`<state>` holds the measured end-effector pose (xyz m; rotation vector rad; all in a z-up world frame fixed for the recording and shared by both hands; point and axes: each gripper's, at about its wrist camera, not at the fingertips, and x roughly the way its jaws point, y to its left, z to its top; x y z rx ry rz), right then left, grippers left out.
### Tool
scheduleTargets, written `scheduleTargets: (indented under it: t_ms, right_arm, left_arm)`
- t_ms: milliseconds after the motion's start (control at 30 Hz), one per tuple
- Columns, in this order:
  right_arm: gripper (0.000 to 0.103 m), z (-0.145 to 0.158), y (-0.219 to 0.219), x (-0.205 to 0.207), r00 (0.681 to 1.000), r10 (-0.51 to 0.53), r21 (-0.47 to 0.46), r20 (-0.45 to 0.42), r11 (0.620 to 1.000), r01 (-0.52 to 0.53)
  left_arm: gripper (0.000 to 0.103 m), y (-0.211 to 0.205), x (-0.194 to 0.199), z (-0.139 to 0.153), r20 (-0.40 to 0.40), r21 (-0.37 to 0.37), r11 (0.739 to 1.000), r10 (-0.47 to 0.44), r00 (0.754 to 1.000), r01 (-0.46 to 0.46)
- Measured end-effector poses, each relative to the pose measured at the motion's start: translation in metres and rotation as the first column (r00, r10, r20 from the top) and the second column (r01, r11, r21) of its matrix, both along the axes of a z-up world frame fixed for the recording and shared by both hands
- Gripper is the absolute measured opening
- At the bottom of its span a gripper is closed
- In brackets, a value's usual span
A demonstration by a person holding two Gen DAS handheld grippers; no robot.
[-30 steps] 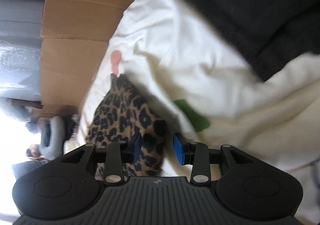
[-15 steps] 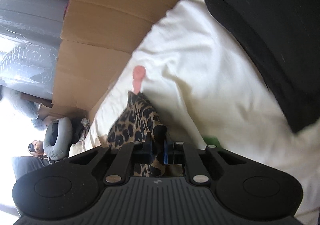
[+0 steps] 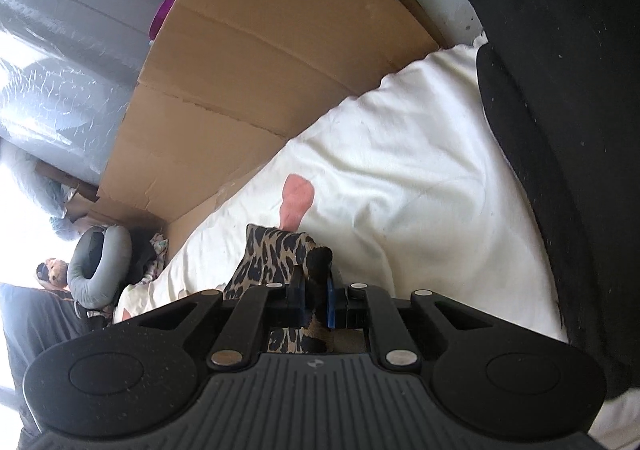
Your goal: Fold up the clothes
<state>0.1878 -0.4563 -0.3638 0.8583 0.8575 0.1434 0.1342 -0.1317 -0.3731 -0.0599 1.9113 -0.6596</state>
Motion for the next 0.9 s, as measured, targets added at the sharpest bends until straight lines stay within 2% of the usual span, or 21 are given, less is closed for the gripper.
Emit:
scheduleTargets:
  t_ms: [300, 467, 600, 633, 700, 900]
  right_arm:
    - [0.008, 0.005, -0.004, 0.018, 1.0, 0.015, -0.054, 0.009, 0.998, -0.014]
    - [0.009, -0.002, -0.009, 0.021, 0.999, -0.002, -0.084, -0.032, 0.996, -0.001]
    - [0.022, -0.008, -0.013, 0.018, 0.996, -0.029, -0.096, -0.079, 0.995, 0.021]
    - [0.028, -0.008, -0.013, 0.014, 0.996, -0.029, -0.091, -0.08, 0.996, 0.022]
    - [0.032, -0.007, -0.012, 0.007, 0.996, -0.031, -0.081, -0.082, 0.996, 0.024]
    - [0.038, -0.005, -0.01, -0.014, 0.996, -0.035, -0.051, -0.088, 0.998, 0.031]
  left_arm:
    - [0.001, -0.013, -0.007, 0.0, -0.018, -0.054, 0.998, 0.028, 0.999, -0.029]
    - [0.001, -0.019, -0.012, -0.004, -0.029, -0.06, 0.997, 0.038, 0.999, -0.04]
    - [0.0, -0.015, -0.011, -0.006, -0.066, -0.047, 0.998, 0.042, 0.997, -0.045]
    - [0.002, -0.016, -0.011, -0.002, -0.056, -0.045, 0.999, 0.025, 0.998, -0.027]
    - [0.011, -0.016, -0.012, 0.006, -0.037, -0.034, 0.999, -0.002, 0.999, 0.001]
    - [0.015, -0.017, 0.004, 0.045, 0.053, -0.039, 0.997, -0.059, 0.997, 0.061]
